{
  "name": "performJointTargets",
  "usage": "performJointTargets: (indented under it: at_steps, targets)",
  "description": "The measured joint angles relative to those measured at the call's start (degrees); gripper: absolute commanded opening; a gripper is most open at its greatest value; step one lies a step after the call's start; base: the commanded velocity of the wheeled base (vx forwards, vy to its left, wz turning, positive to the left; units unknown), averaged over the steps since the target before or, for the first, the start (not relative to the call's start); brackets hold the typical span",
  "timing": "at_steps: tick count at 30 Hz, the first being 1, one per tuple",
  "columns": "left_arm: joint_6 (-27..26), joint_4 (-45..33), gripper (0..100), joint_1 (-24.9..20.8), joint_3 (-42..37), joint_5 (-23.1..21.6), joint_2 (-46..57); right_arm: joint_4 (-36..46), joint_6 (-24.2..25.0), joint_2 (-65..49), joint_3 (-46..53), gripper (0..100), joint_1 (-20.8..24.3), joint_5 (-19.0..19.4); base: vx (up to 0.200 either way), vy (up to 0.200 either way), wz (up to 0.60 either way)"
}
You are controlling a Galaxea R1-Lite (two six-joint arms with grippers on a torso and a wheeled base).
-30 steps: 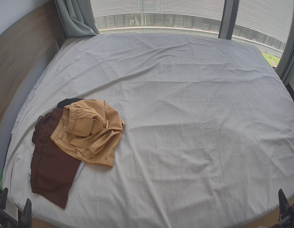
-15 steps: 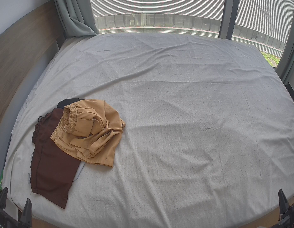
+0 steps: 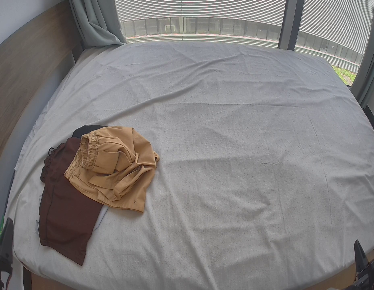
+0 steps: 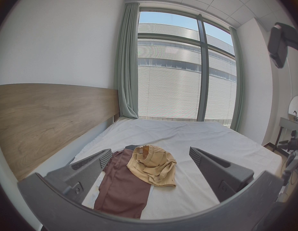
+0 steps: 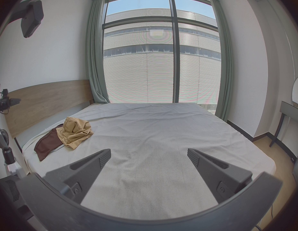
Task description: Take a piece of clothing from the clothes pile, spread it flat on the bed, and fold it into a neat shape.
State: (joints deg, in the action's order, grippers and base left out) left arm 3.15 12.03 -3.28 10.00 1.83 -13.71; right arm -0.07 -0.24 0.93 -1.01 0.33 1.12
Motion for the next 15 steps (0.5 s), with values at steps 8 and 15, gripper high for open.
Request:
performJointTargets:
  at_steps: [8, 15]
  targets:
    - [1.52, 14.81, 100, -1.45, 1.49, 0.05, -17.29, 0.00, 0.00, 0.00, 0.00, 100, -0.02, -0.01, 0.000, 0.000, 0.00]
    - [4.24, 20.86, 100, -1.87, 3.56, -3.19, -29.89, -0.02, 0.04, 0.00, 0.00, 100, -0.02, 0.00, 0.000, 0.000, 0.00]
